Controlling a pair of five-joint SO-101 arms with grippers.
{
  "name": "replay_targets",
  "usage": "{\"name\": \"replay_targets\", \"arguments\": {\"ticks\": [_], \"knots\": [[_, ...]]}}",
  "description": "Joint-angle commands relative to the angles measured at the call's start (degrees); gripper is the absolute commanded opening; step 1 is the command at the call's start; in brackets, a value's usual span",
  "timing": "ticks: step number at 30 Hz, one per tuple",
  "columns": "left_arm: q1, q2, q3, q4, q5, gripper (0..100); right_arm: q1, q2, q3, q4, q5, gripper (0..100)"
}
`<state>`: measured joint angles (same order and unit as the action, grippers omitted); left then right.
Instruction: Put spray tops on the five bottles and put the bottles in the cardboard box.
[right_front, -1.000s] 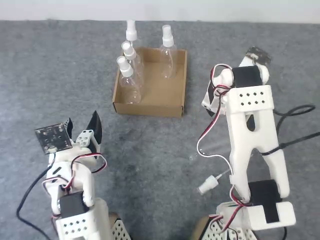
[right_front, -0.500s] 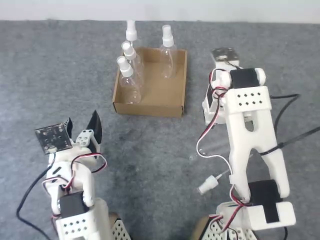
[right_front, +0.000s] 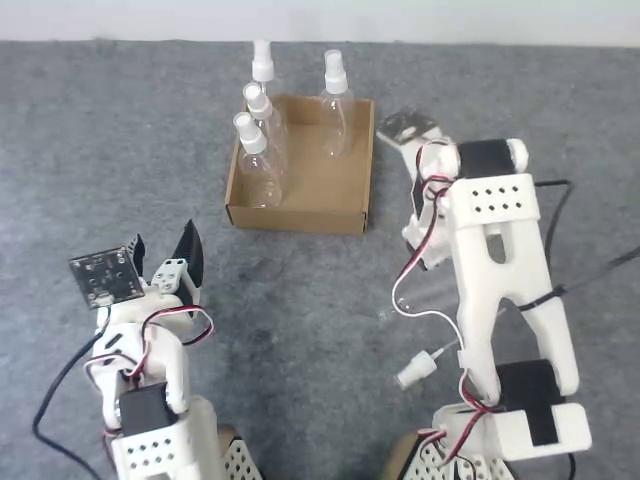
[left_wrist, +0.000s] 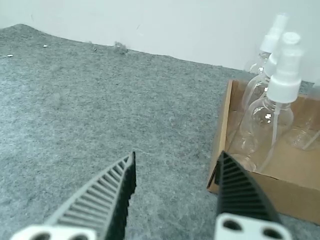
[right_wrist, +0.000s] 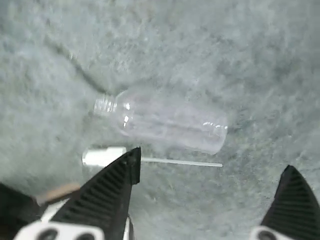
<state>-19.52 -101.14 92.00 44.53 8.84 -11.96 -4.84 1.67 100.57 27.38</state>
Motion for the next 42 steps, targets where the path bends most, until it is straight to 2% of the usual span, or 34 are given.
{"name": "replay_targets", "arguments": {"ticks": [1,12,27,37,42], "knots": [[-0.26,-0.88,-0.75,-1.85,-0.62,24,-2.59,-3.65,1.41,1.71,4.66,36.9],[-0.26,-0.88,-0.75,-1.85,-0.62,24,-3.82,-3.3,5.19,-5.14,15.38,36.8],[-0.26,-0.88,-0.75,-1.85,-0.62,24,-4.79,-3.47,8.97,-4.62,31.03,36.8],[-0.26,-0.88,-0.75,-1.85,-0.62,24,-6.37,-3.91,15.56,-7.08,33.05,36.8],[-0.26,-0.88,-0.75,-1.85,-0.62,24,-6.37,-3.65,20.57,-10.77,38.42,36.8]]}}
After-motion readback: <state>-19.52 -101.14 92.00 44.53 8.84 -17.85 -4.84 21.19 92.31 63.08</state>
